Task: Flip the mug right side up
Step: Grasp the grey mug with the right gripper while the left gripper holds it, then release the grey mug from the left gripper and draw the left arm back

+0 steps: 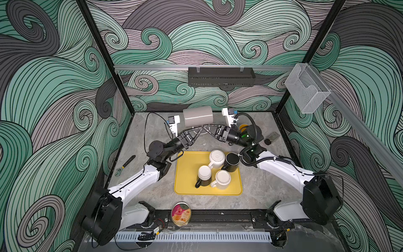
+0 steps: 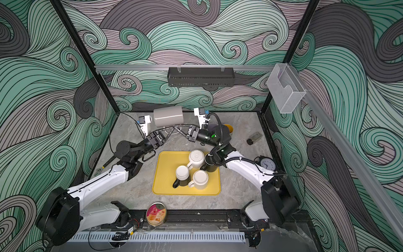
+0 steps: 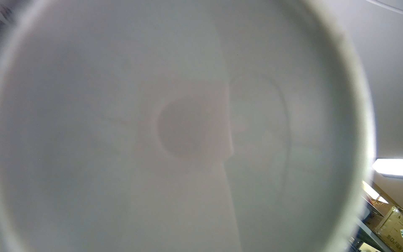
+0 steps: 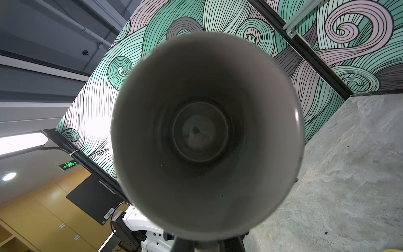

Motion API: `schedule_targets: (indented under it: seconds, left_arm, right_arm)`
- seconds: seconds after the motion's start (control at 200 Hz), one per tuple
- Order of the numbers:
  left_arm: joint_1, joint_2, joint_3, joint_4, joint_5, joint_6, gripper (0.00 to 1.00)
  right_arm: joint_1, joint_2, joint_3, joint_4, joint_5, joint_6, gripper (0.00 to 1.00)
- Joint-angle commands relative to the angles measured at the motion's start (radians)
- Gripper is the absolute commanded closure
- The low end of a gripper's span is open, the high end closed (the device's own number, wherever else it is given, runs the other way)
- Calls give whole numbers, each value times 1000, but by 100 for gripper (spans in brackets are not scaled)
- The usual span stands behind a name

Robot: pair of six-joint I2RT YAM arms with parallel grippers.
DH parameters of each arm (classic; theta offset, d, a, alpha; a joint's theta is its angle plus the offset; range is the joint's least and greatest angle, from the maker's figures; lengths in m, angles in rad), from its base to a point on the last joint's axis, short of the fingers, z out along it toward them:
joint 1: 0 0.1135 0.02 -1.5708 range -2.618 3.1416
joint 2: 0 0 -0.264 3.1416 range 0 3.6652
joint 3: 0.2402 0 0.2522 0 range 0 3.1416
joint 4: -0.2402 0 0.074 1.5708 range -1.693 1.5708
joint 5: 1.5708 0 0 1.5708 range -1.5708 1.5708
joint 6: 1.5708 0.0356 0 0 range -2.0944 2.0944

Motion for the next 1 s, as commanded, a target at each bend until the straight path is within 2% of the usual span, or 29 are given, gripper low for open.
schedule_targets:
  seconds: [0.0, 0.03, 0.05, 0.08, 0.11, 0.18, 0.25, 0.305, 0.395, 0.475, 0.575, 0.71, 0.996]
  left_arm:
    - [-24, -78, 28, -184, 85, 150, 61]
    - [-24, -110, 53, -342, 38, 202, 32]
    - [-25, -135, 76, -486, -5, 241, 19]
    - [-25, -168, 114, -687, -112, 299, 7]
    - [-25, -198, 159, -852, -192, 359, 2]
    - [-24, -254, 210, -1051, -346, 443, 1]
    - [-24, -313, 209, -1116, -488, 494, 1]
    - [-21, -354, 216, -1180, -556, 526, 1]
    - [-17, -354, 305, -1419, -635, 583, 1]
    - [-18, -355, 320, -1527, -634, 678, 2]
    - [-17, -387, 276, -1583, -630, 699, 2]
    - [-17, -411, 194, -1558, -621, 685, 4]
    - [-19, -299, 158, -1511, -555, 625, 7]
  right_arm:
    - [-10, -4, 68, 64, 59, 23, 100]
    - [-12, -10, 69, 39, 62, 13, 100]
    - [-16, -15, 72, 18, 63, 7, 100]
    - [-20, -23, 75, -20, 67, -5, 100]
    - [-25, -30, 80, -56, 74, -17, 100]
    - [-41, -48, 91, -145, 92, -39, 100]
    - [-53, -53, 97, -185, 100, -62, 100]
    - [-62, -49, 110, -234, 99, -77, 100]
    - [-66, -46, 146, -381, 123, -140, 100]
    - [-64, -46, 170, -499, 165, -210, 100]
    - [-64, -49, 203, -639, 224, -284, 100]
    - [-63, -31, 260, -799, 303, -361, 100]
    - [-42, 95, 444, -1161, 517, -491, 100]
